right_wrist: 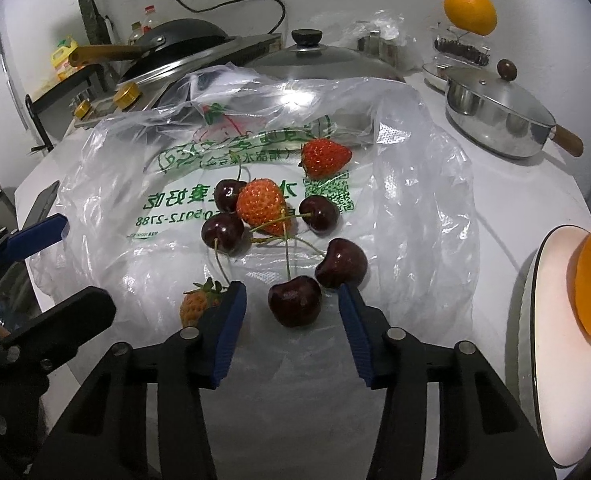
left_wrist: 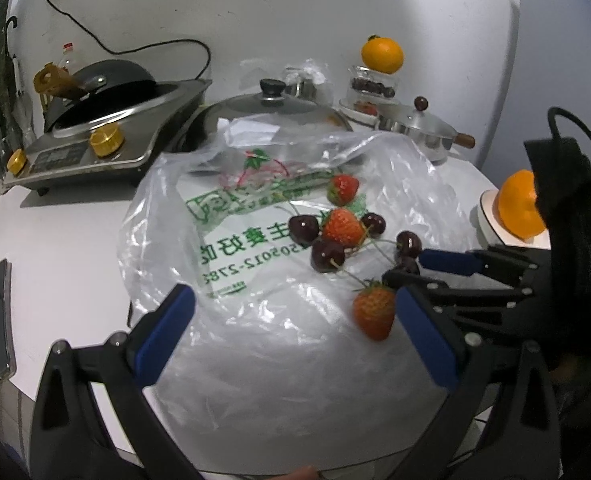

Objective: Organize fruits

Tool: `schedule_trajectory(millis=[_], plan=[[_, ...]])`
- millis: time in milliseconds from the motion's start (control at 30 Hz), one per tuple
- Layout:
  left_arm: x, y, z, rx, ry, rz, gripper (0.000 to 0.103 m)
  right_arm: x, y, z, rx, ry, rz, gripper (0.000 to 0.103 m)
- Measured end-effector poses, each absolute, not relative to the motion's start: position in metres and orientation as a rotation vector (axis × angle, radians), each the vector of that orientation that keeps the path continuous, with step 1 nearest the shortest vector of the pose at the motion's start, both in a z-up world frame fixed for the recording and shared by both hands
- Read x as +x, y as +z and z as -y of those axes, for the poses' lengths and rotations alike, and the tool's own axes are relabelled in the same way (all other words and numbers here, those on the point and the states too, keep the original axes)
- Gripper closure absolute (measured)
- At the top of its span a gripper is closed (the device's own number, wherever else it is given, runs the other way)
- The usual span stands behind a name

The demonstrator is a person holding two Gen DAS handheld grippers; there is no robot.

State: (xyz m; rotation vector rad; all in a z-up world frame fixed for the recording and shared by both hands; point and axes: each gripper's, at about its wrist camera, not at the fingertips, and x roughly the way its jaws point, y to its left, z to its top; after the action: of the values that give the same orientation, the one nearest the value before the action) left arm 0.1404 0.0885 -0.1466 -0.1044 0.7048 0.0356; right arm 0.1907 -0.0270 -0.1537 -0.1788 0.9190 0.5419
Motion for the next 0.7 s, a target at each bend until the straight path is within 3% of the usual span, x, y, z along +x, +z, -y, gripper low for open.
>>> schedule_trajectory(millis=[133,400,533,700], plan=[[0.14,-0.146,-0.087,-0.1,0.042,-0.705,0.002,0.19,-0.155,0.025,-0.186,0.556,-0.924,0.062],[0.141,-0.147,-0.081,-0.079,0.042,-0.715,0.002,0.193,-0.158,0.024,-0.177,0.573,-0.923,0.063],[0.143,-0.151,-0.077,-0.063,0.043,-0.729,0.002,0.194,-0.159,0.029,-0.172,0.576,-0.922,0.072],[0.147,-0.154,-0.072,-0.043,0.043,-0.743,0.002,0.193,-0.155,0.035,-0.147,0.595,-0.91,0.072]])
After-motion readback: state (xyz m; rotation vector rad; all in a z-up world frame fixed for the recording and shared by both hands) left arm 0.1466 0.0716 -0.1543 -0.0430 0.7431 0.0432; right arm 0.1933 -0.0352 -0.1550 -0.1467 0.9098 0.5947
